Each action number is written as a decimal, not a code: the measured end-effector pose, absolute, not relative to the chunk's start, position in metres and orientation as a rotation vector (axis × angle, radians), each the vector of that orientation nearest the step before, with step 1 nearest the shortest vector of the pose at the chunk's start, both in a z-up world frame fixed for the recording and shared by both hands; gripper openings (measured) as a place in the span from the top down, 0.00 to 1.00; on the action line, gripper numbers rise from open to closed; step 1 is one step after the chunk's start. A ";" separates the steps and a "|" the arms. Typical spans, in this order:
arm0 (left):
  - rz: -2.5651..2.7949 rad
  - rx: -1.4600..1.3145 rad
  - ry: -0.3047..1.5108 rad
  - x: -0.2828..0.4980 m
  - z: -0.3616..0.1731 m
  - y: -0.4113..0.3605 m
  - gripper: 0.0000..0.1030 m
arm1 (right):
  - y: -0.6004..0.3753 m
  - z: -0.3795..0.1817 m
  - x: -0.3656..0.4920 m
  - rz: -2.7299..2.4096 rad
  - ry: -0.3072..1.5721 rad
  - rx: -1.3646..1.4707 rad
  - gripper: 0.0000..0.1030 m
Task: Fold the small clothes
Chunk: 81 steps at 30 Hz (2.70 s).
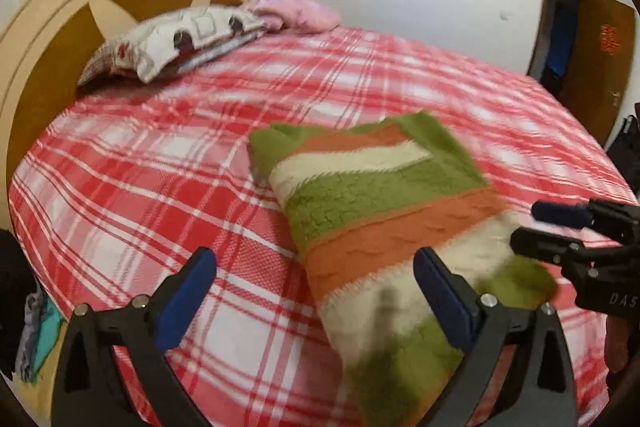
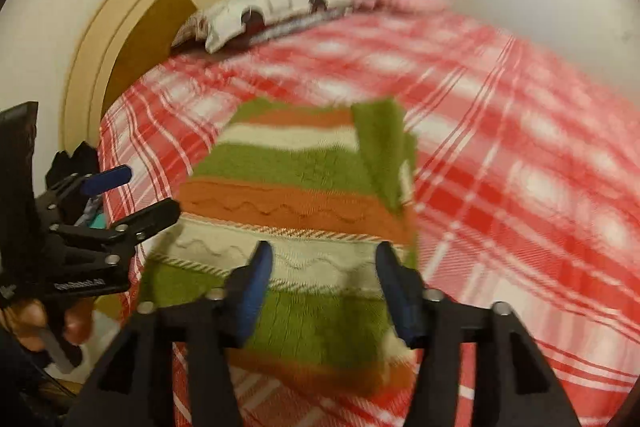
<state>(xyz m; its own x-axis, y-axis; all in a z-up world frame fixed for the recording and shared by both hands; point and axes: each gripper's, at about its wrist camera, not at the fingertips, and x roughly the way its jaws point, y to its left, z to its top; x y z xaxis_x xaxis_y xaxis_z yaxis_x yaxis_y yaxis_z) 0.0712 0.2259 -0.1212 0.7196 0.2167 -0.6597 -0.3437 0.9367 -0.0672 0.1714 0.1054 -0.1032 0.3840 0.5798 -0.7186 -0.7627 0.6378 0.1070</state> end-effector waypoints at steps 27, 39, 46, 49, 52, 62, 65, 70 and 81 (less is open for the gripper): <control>0.250 -0.133 0.490 -0.007 -0.044 0.189 0.00 | 0.026 0.006 0.056 0.682 0.452 -0.212 0.39; 0.253 -0.133 0.486 -0.008 -0.043 0.189 0.00 | 0.026 0.006 0.052 0.691 0.463 -0.202 0.39; 0.252 -0.132 0.484 -0.008 -0.042 0.189 0.00 | 0.024 0.006 0.052 0.691 0.460 -0.189 0.39; 0.254 -0.131 0.484 -0.007 -0.042 0.189 0.00 | 0.025 0.005 0.052 0.694 0.462 -0.189 0.39; 0.251 -0.132 0.482 -0.008 -0.042 0.189 0.00 | 0.026 0.004 0.051 0.696 0.462 -0.187 0.39; 0.241 -0.131 0.499 -0.007 -0.039 0.190 0.00 | 0.018 0.008 0.050 0.689 0.429 -0.153 0.39; 0.255 -0.130 0.494 -0.008 -0.037 0.190 0.00 | 0.017 0.010 0.049 0.692 0.421 -0.146 0.39; 0.276 -0.134 0.482 -0.010 -0.034 0.190 0.00 | 0.018 0.011 0.046 0.690 0.411 -0.147 0.39; 0.292 -0.110 0.451 -0.012 -0.029 0.190 0.00 | 0.021 0.011 0.043 0.699 0.398 -0.148 0.39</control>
<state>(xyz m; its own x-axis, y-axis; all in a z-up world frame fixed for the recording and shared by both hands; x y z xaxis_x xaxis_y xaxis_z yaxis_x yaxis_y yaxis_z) -0.0125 0.1900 -0.0291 0.8594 0.2530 -0.4444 -0.3015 0.9526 -0.0409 0.0431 0.0206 0.0108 0.6941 0.5959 -0.4039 -0.6516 0.7586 -0.0008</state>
